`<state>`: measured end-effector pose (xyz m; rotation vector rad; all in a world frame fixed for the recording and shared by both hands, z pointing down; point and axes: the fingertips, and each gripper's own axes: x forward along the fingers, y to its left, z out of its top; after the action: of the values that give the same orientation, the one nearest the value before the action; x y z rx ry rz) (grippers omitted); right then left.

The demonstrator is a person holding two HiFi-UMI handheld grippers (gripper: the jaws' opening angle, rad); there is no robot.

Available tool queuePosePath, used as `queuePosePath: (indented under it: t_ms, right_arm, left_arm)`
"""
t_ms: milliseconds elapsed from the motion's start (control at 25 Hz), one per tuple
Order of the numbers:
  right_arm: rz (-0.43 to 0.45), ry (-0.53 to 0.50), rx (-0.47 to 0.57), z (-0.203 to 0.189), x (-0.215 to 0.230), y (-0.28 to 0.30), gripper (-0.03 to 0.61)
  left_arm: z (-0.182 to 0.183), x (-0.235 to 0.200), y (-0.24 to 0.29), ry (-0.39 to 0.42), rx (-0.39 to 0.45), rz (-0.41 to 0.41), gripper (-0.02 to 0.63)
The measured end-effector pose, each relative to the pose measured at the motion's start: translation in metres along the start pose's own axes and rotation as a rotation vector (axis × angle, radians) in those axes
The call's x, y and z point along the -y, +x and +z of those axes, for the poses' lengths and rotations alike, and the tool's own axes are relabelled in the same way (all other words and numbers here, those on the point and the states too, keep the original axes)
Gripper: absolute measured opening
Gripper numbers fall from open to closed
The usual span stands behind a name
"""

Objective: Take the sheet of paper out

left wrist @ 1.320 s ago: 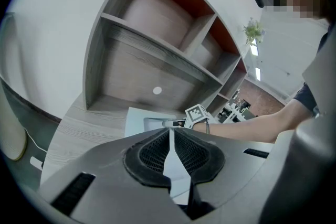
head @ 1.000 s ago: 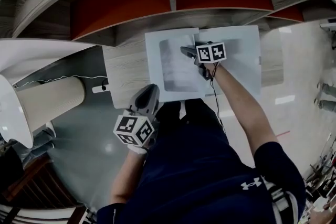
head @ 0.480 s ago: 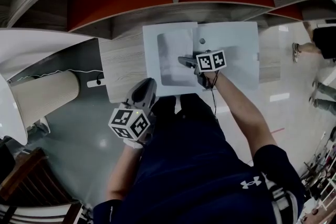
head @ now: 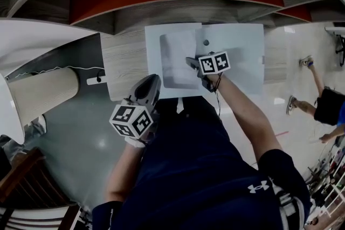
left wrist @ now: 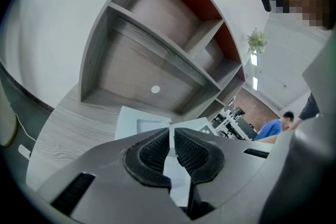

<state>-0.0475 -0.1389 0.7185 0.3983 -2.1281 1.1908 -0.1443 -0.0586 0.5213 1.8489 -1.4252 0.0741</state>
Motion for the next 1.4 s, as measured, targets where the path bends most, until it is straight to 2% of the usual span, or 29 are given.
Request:
queuePosePath:
  t_ms: [200, 520, 920, 1400]
  right_arm:
    - [0.006, 0.085, 0.051, 0.0, 0.009, -0.016, 0.025]
    - [-0.01, 0.141, 0.117, -0.001, 0.028, -0.046, 0.021]
    - [-0.095, 0.152, 0.141, -0.014, 0.059, -0.097, 0.018]
    - [-0.088, 0.197, 0.249, -0.02, 0.058, -0.154, 0.018]
  left_arm:
    - [0.0, 0.002, 0.003, 0.004, -0.003, -0.012, 0.04]
    - [-0.001, 0.015, 0.016, 0.032, -0.028, -0.057, 0.041]
    - [0.014, 0.033, 0.031, 0.08, -0.022, -0.095, 0.041]
    - [0.019, 0.049, 0.038, 0.109, -0.019, -0.123, 0.041]
